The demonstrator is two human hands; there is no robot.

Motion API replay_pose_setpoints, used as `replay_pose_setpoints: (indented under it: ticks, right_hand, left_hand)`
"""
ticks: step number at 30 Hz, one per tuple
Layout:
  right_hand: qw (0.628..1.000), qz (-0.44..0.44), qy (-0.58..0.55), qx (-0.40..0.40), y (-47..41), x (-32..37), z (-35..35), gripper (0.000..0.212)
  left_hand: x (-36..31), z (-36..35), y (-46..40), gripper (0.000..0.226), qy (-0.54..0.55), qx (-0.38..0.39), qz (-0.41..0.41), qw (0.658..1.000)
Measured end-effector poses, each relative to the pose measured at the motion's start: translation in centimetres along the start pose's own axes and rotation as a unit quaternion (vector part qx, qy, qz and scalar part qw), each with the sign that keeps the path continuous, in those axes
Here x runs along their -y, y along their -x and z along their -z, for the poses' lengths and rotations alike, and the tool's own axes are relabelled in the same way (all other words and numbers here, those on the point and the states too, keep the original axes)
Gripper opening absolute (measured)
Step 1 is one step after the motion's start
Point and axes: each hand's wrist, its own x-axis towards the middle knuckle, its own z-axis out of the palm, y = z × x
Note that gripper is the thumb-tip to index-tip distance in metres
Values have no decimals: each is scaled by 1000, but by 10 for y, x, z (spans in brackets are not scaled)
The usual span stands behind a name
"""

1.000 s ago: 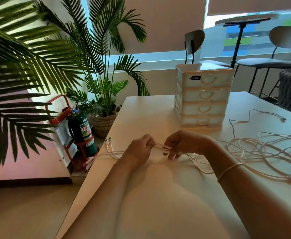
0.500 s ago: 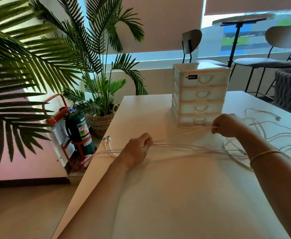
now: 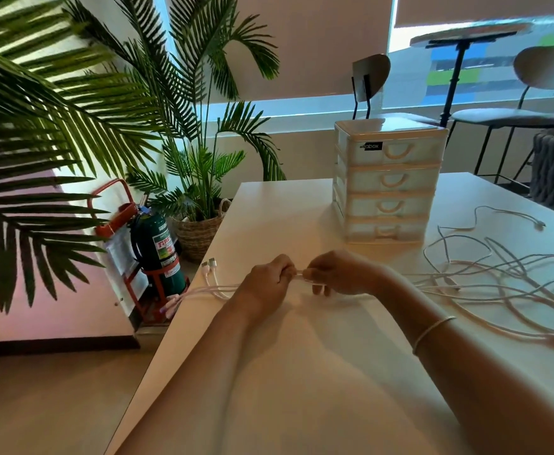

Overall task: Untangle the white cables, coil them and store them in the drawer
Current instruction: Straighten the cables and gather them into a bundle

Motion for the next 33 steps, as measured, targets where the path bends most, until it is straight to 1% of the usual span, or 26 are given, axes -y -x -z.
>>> replay_pose_setpoints:
  ticks: [2, 4, 7, 10, 12, 16, 19, 21, 23, 25, 27, 29, 31, 33]
  right_hand:
    - [998, -14, -53, 19, 1, -8, 0, 26]
    - [996, -18, -83, 19, 2, -13, 1, 25]
    - [992, -11, -121, -19, -1, -15, 1, 20]
    - [988, 4, -147, -51, -3, -17, 2, 13]
    - [989, 8, -137, -55, -2, -15, 2, 12]
    - [998, 8, -60, -28, -1, -7, -2, 21]
    - [997, -21, -73, -10, -2, 0, -6, 32]
    - [997, -29, -77, -4, -2, 1, -7, 34]
    - [992, -22, -119, -26, -2, -1, -6, 30]
    - [985, -14, -155, -75, -3, -6, -3, 27]
    - [984, -5, -131, -123, -5, -10, -3, 22]
    - [984, 11, -103, -146, -4, -13, -4, 21]
    - [989, 27, -79, -122, -1, -13, -5, 21]
    - [997, 30, -26, -64, 1, -9, -5, 22]
  left_hand:
    - [0, -1, -1, 17, 2, -2, 5, 1000]
    - [-1, 0, -2, 16, 9, 0, 6, 1000]
    - [-3, 2, -1, 13, 32, 25, 5, 999]
    - [-5, 3, 1, 14, 39, 43, -6, 998]
    - [-4, 2, -1, 13, 23, 22, -6, 999]
    - [-1, 0, -5, 15, -9, -27, 8, 1000]
    - [0, 0, -4, 17, -6, -44, 5, 999]
    - [1, 3, -3, 18, 14, -46, 5, 999]
    - [2, 6, -3, 19, 39, -26, 5, 999]
    - [-1, 5, 0, 21, 48, 13, 1, 999]
    - [-5, 2, 1, 22, 40, 45, 1, 998]
    - [-6, 0, 1, 20, 16, 47, 6, 999]
    - [-4, -1, -1, 19, -15, 34, 12, 999]
    - [0, 0, -2, 18, -32, 19, 21, 999]
